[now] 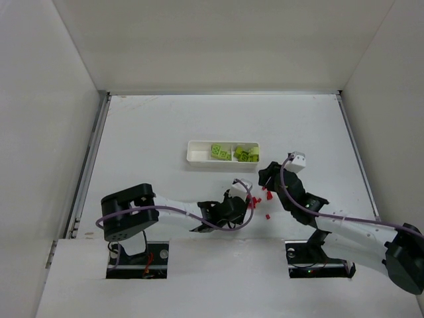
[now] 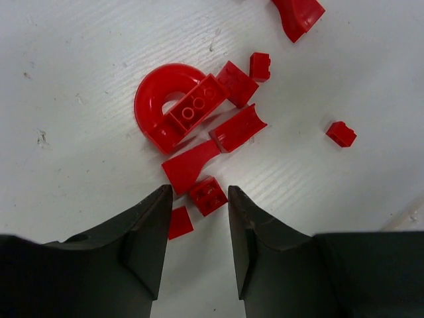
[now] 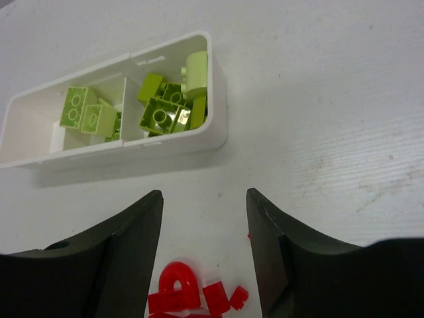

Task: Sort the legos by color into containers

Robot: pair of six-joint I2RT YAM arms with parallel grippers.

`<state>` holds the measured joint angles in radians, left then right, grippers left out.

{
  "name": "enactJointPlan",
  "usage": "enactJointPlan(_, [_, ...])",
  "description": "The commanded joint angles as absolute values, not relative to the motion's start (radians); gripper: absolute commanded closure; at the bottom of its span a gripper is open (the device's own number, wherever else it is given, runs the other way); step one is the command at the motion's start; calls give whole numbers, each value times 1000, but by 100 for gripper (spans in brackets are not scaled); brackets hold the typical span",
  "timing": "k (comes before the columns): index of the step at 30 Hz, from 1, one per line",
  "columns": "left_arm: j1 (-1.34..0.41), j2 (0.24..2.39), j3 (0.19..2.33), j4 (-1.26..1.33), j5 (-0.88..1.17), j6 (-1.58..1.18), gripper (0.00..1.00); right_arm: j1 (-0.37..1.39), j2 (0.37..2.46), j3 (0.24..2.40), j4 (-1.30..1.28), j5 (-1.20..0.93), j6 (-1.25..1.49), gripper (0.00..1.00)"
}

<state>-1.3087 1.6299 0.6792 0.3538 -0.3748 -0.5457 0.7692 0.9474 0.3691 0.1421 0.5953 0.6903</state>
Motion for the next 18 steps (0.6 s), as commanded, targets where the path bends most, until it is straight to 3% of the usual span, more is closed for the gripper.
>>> enactJointPlan(1, [-1309, 1644, 733, 359, -403, -528, 65, 811, 942, 357, 66, 606, 787, 42])
enactJointPlan(8, [-1298, 1618, 716, 367, -417, -522, 81, 935, 994, 382, -58, 615, 885, 45])
enactJointPlan(13, [-1239, 1510, 658, 385, -403, -528, 83, 978, 1025, 391, -106, 614, 933, 43])
enactJointPlan(18, [-1147, 1370, 594, 388, -390, -535, 83, 1050, 1109, 448, -141, 603, 914, 35])
